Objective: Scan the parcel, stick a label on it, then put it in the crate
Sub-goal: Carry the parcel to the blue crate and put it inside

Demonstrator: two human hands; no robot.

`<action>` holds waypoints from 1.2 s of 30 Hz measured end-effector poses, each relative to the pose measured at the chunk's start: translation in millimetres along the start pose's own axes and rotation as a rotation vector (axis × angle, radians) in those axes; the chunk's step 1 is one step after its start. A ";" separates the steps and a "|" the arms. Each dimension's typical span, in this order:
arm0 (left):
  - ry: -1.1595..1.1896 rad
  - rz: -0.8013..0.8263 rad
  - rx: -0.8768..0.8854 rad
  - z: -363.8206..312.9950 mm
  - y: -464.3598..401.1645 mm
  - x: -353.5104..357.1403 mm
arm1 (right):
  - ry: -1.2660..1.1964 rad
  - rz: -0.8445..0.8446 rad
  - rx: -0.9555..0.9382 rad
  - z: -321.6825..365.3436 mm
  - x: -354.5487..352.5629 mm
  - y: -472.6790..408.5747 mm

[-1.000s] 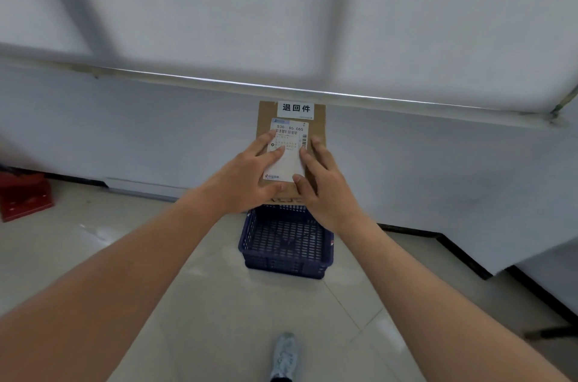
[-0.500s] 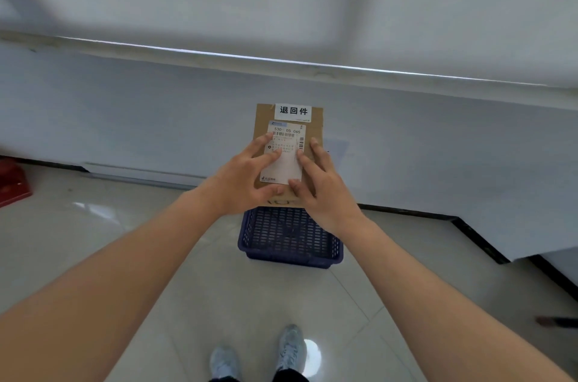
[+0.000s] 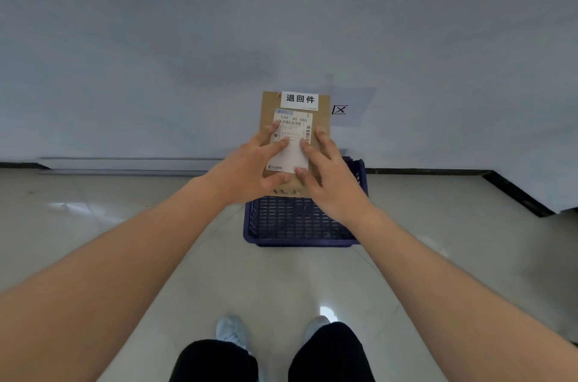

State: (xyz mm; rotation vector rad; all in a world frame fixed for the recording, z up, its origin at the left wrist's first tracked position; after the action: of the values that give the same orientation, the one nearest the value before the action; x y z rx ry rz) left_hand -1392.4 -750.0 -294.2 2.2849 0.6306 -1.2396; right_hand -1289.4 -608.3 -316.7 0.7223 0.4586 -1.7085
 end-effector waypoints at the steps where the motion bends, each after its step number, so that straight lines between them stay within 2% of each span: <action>1: 0.003 0.002 0.004 12.7 -6.0 16.8 | 0.010 0.006 0.000 -14.5 15.0 -4.4; 9: 0.005 0.024 0.017 107.8 -50.3 159.0 | 0.164 0.021 -0.035 -130.9 124.9 -34.2; 15: 0.020 0.028 0.005 168.5 -65.5 252.1 | 0.242 0.108 -0.053 -203.1 198.4 -48.9; 27: 0.051 0.073 -0.009 239.8 -100.5 364.9 | 0.285 0.194 -0.004 -298.6 284.5 -78.9; 36: 0.037 0.177 -0.070 290.5 -131.7 436.2 | 0.272 0.337 0.025 -372.2 348.5 -116.6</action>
State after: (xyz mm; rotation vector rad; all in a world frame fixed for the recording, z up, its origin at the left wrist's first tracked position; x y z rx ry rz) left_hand -1444.0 -742.7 -832.1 2.2558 0.4650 -1.0775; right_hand -1368.1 -590.8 -833.5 0.9970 0.4729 -1.3086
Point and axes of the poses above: each hand's wrist, its own y-axis away from the middle knuckle, its own x-axis out of the palm, z = x × y, the point moved 5 cm from there along -y, towards the middle knuckle, and after that the axes turned 2 degrees about -z, right-handed, at the moved point
